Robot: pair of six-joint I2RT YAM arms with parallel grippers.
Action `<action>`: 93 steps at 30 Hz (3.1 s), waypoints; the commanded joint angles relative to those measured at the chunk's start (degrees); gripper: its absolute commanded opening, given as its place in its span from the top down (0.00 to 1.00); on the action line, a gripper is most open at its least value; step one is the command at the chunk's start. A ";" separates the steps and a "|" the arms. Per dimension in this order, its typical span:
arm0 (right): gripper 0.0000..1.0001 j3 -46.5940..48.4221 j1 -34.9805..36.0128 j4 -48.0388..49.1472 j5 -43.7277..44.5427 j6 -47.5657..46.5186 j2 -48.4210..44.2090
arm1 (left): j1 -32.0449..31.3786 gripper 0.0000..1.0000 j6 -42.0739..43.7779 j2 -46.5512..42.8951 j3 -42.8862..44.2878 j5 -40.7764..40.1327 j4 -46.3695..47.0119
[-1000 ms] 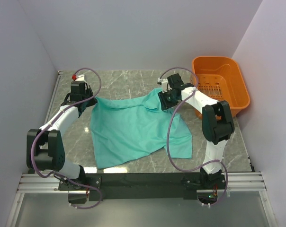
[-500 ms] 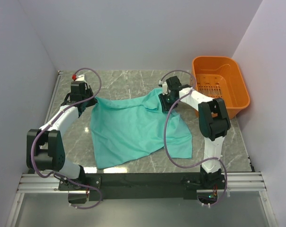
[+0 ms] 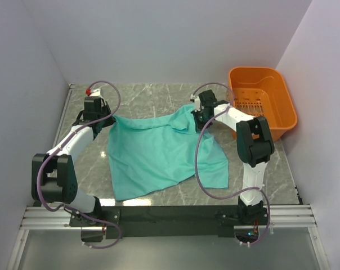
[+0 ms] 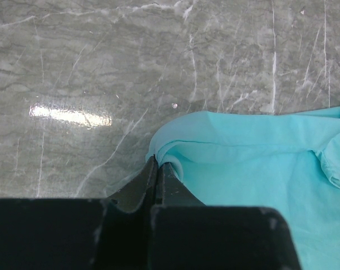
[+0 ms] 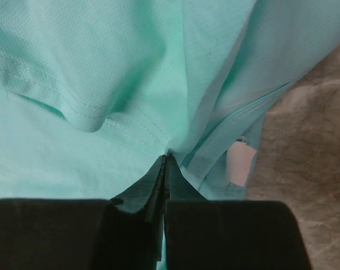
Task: Fold and stack the t-shirts
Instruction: Flatten the tshirt out
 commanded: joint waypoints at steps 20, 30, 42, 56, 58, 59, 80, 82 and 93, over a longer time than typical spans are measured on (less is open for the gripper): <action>1.00 6.20 -4.51 9.50 -12.97 3.38 -17.87 | 3.37 0.99 0.53 -6.38 -0.40 -2.96 3.97; 1.00 20.60 -4.95 13.27 -14.20 21.02 -3.45 | 9.96 0.99 -2.63 -0.06 0.92 0.91 5.20; 1.00 41.51 -4.51 14.51 -10.96 33.43 15.97 | 12.43 0.99 -2.91 11.81 8.74 -0.56 5.56; 0.18 43.40 -3.10 19.53 -17.82 24.62 13.64 | 10.85 0.41 -0.79 4.38 11.30 -14.75 2.67; 0.19 39.01 -3.10 15.85 -26.37 16.25 7.50 | 10.85 0.40 -1.32 0.33 8.68 -11.15 1.43; 0.20 34.29 -3.01 11.74 -36.07 7.94 5.11 | 10.67 0.34 -2.54 -3.87 7.61 -7.12 0.47; 0.25 -38.43 -1.78 -18.37 -26.76 -68.96 -53.80 | -20.42 0.30 -43.13 -45.47 -22.19 -8.02 -37.40; 0.25 -38.79 -1.78 -17.31 -26.59 -67.82 -51.88 | -21.58 0.30 -48.41 -47.15 -22.19 -10.85 -43.47; 0.29 -39.67 -1.87 -18.44 -24.05 -72.55 -47.04 | -22.46 0.29 -57.75 -43.64 -19.21 -18.15 -57.37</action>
